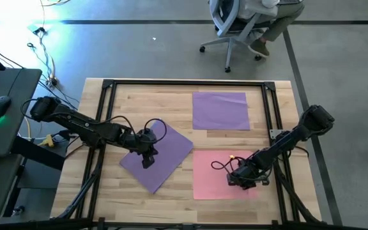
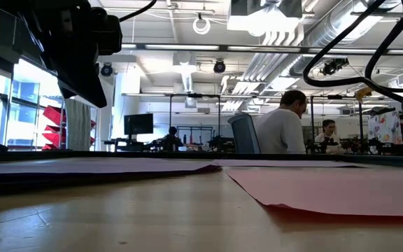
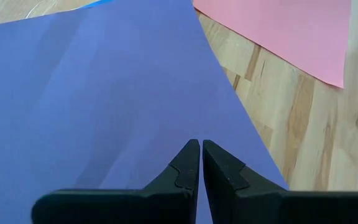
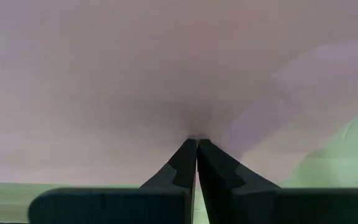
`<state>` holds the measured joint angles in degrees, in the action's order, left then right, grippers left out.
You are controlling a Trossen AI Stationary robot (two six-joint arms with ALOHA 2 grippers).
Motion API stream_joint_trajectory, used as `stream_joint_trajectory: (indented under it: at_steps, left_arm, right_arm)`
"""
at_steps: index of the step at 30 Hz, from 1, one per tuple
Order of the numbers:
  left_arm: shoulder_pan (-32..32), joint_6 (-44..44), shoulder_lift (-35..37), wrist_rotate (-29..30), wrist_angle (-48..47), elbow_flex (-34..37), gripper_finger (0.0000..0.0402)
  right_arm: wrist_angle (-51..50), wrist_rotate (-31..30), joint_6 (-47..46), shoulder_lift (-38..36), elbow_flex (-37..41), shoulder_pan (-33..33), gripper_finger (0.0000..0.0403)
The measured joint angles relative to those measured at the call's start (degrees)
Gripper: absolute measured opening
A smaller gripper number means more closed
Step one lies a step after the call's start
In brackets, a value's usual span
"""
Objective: Organize paper
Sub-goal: Move the pink paper form middle left to right middle table, then stack the violet paper on the top right violet paper
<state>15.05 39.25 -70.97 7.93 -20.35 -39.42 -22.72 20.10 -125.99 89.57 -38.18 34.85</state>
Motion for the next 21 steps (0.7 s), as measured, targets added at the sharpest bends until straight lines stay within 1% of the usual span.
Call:
stream_joint_trajectory:
  at_steps: [5,9,15,18,21]
  left_arm:
    - [0.00,0.15,1.64,1.33,-0.42,0.00,0.0000]
    - [0.00,0.15,3.09,3.25,-3.54,-0.60,0.0000]
    - [0.02,0.12,5.37,3.36,-7.42,-2.00,0.0000]
    - [0.02,0.17,6.41,3.36,-8.52,-2.01,0.0000]
    - [0.02,0.18,6.93,3.34,-9.75,-2.01,0.0000]
  right_arm:
    - [-0.16,-0.77,0.06,0.12,-0.96,0.02,0.0000]
    - [-2.79,-1.25,0.45,0.18,-2.84,0.00,0.0000]
    - [-4.96,-0.92,1.57,0.18,-5.17,0.02,0.0004]
    - [-6.99,-0.73,1.60,0.16,-5.97,0.01,0.0021]
    - [-7.18,-0.62,2.56,0.16,-6.78,0.01,0.0051]
